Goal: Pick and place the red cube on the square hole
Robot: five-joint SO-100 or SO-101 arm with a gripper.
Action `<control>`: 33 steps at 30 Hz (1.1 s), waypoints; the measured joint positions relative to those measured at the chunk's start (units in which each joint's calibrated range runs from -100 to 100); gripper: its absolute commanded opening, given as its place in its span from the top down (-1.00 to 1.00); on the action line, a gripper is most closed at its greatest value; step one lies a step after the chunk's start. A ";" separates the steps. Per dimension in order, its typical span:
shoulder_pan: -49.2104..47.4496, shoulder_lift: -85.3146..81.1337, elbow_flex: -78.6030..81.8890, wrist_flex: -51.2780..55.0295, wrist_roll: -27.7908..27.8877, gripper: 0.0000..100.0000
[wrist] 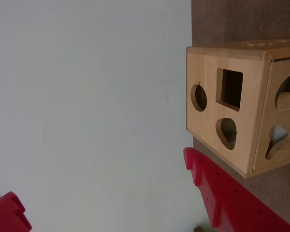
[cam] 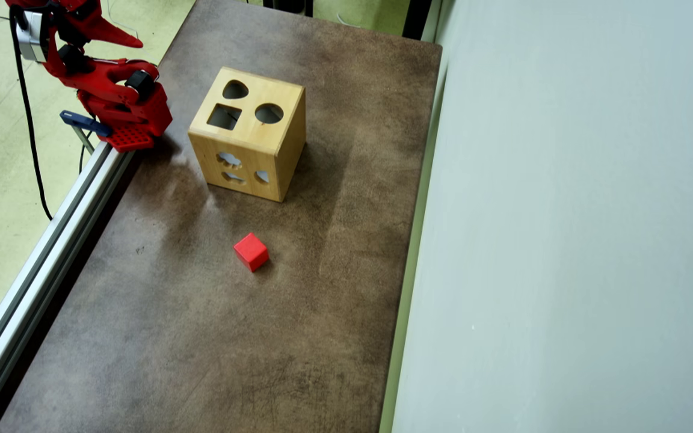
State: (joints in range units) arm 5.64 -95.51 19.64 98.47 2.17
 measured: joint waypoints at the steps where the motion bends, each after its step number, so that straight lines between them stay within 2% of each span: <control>1: 0.00 0.00 0.00 0.00 0.00 0.73; 5: -5.03 -0.34 0.36 0.00 0.00 0.73; 26: -5.89 -0.34 0.36 0.00 0.00 0.73; 33: -5.82 10.51 -6.95 0.00 0.00 0.73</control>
State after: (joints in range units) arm -0.18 -85.00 12.69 98.47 2.17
